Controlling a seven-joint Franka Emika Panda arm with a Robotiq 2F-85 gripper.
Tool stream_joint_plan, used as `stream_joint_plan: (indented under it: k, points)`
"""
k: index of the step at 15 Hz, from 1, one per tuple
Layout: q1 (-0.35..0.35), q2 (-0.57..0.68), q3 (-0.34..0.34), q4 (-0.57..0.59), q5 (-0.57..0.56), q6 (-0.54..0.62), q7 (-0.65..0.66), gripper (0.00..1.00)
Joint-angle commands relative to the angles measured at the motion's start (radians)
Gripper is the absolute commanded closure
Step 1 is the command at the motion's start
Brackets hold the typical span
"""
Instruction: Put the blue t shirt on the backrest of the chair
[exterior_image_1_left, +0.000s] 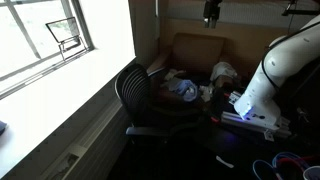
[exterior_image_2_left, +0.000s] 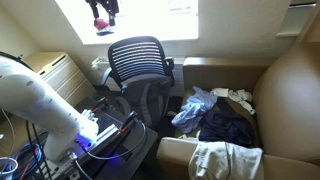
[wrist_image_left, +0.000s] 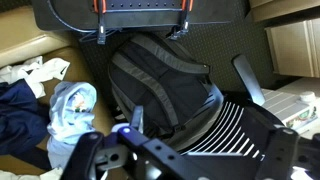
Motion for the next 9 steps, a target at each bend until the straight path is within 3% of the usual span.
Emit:
stream_joint_plan:
  k: [1, 4, 5, 6, 9]
  points:
    - [-0.033, 0.005, 0.026, 0.002, 0.012, -0.004, -0.014, 0.00]
    - [-0.030, 0.054, 0.029, 0.020, 0.014, 0.007, -0.001, 0.00]
    - [-0.045, 0.087, 0.041, 0.004, -0.008, 0.060, 0.036, 0.00]
    - [-0.071, 0.125, 0.046, -0.051, -0.056, 0.210, 0.064, 0.00]
    - [-0.121, 0.249, 0.037, -0.080, -0.163, 0.407, 0.142, 0.00]
